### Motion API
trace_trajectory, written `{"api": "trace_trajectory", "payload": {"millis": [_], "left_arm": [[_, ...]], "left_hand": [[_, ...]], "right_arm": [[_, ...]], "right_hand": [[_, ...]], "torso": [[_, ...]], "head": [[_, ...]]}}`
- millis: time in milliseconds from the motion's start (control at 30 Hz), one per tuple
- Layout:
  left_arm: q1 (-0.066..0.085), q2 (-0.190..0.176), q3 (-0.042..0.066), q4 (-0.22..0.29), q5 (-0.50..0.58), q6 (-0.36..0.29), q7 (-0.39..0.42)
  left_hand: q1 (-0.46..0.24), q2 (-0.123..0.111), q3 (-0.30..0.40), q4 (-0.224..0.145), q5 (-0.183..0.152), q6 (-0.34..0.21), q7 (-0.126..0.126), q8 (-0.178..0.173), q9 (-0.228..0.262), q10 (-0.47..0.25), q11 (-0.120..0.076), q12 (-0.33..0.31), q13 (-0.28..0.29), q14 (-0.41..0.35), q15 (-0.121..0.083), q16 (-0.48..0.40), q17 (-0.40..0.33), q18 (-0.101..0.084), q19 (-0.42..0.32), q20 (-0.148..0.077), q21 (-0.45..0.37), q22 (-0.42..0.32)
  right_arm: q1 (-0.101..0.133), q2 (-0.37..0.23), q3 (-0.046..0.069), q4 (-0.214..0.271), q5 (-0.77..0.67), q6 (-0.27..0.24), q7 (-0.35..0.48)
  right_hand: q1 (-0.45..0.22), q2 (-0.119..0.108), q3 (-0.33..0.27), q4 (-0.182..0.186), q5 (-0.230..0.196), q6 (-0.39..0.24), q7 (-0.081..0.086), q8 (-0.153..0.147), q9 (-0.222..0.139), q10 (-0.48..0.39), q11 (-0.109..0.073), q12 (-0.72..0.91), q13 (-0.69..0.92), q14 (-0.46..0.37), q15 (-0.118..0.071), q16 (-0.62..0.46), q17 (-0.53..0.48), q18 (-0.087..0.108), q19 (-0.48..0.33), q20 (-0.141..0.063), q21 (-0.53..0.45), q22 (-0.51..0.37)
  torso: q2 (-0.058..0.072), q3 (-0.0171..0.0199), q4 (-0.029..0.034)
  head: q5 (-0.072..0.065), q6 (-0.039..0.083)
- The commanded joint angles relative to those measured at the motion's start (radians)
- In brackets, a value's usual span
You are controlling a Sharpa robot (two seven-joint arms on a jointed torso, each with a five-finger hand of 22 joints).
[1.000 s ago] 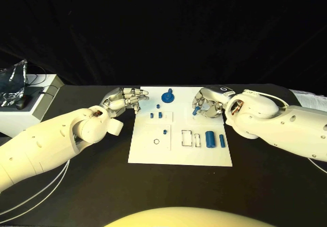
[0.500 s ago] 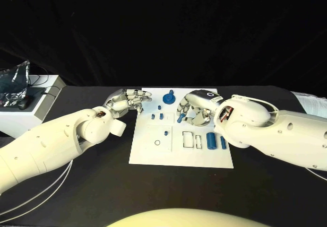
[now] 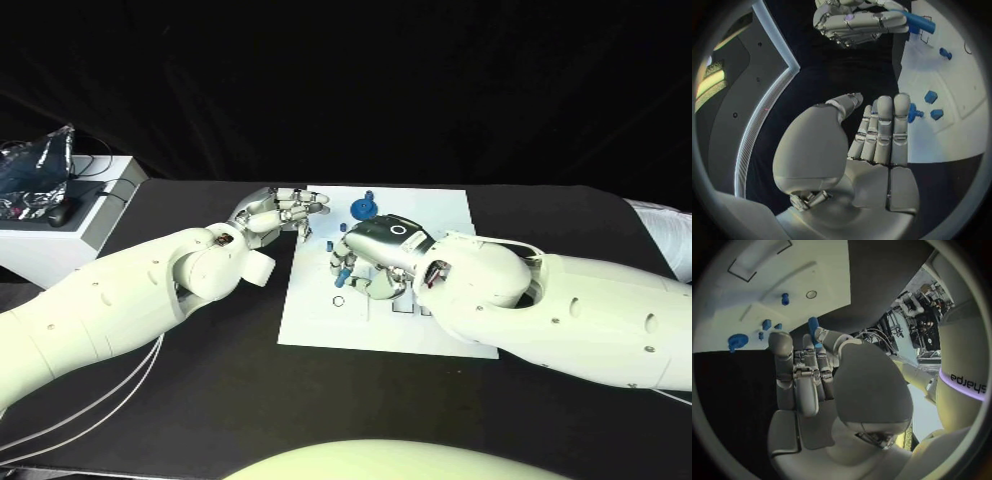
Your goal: Assemble the parts on the task board
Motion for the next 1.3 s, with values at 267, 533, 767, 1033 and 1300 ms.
{"api": "trace_trajectory", "payload": {"millis": [267,533,767,1033,1300], "left_arm": [[0.000,0.004,0.001,0.008,0.000,0.023,0.003],[0.000,0.000,0.001,0.012,0.000,0.021,0.004],[0.000,-0.001,0.001,0.015,-0.001,0.022,0.004],[0.000,-0.002,0.001,0.016,-0.001,0.022,0.004],[0.000,-0.003,0.001,0.018,-0.001,0.022,0.004]], "left_hand": [[0.002,0.002,0.000,0.004,-0.001,-0.007,0.000,-0.001,-0.002,-0.008,-0.002,0.001,0.000,0.000,0.004,0.004,0.001,-0.012,-0.005,0.000,0.004,-0.001],[0.002,0.002,0.000,0.004,-0.001,-0.007,0.000,-0.001,-0.002,-0.008,-0.002,0.001,0.000,0.000,0.004,0.004,0.001,-0.012,-0.005,0.000,0.004,-0.001],[0.002,0.002,0.000,0.004,-0.001,-0.007,0.000,-0.001,-0.002,-0.008,-0.002,0.001,0.000,0.000,0.004,0.004,0.001,-0.012,-0.005,0.000,0.004,-0.001],[0.002,0.002,0.000,0.004,-0.001,-0.007,0.000,-0.001,-0.002,-0.008,-0.002,0.001,0.000,0.000,0.004,0.004,0.001,-0.012,-0.005,0.000,0.004,-0.001],[0.002,0.002,0.000,0.004,-0.001,-0.007,0.000,-0.001,-0.002,-0.008,-0.002,0.001,0.000,0.000,0.004,0.004,0.001,-0.012,-0.005,0.000,0.004,-0.001]], "right_arm": [[-0.043,0.043,-0.011,-0.043,-0.106,0.000,-0.015],[-0.061,0.057,-0.014,-0.067,-0.127,0.003,-0.020],[-0.067,0.060,-0.015,-0.081,-0.147,0.003,-0.023],[-0.071,0.065,-0.016,-0.098,-0.156,0.011,-0.022],[-0.074,0.067,-0.016,-0.111,-0.160,0.012,-0.024]], "right_hand": [[0.013,0.026,0.004,-0.007,0.005,0.007,-0.002,0.002,0.003,0.061,-0.056,0.003,0.001,0.059,-0.008,0.000,0.031,-0.006,-0.004,-0.007,-0.004,0.000],[0.013,0.026,0.004,-0.007,0.005,0.007,-0.002,0.002,0.003,0.061,-0.056,0.003,0.001,0.059,-0.008,0.000,0.031,-0.006,-0.004,-0.007,-0.004,0.000],[0.012,0.025,0.006,-0.010,0.007,0.007,-0.001,0.002,0.004,0.061,-0.056,0.002,0.002,0.059,-0.008,0.000,0.031,-0.005,-0.005,-0.007,-0.005,0.000],[0.012,0.025,0.006,-0.010,0.007,0.007,-0.001,0.002,0.004,0.061,-0.056,0.002,0.002,0.059,-0.008,0.000,0.031,-0.005,-0.005,-0.007,-0.005,0.000],[0.012,0.025,0.006,-0.010,0.007,0.007,-0.001,0.002,0.004,0.061,-0.056,0.002,0.002,0.059,-0.008,0.000,0.031,-0.005,-0.005,-0.007,-0.005,0.000]], "torso": [[0.002,-0.0007,0.0033],[0.002,0.0007,0.0014],[0.001,0.0008,0.0016],[0.002,0.0019,0.0002],[0.002,0.0016,0.0009]], "head": [[0.011,-0.015],[0.018,-0.023],[0.014,-0.023],[0.017,-0.027],[0.017,-0.031]]}}
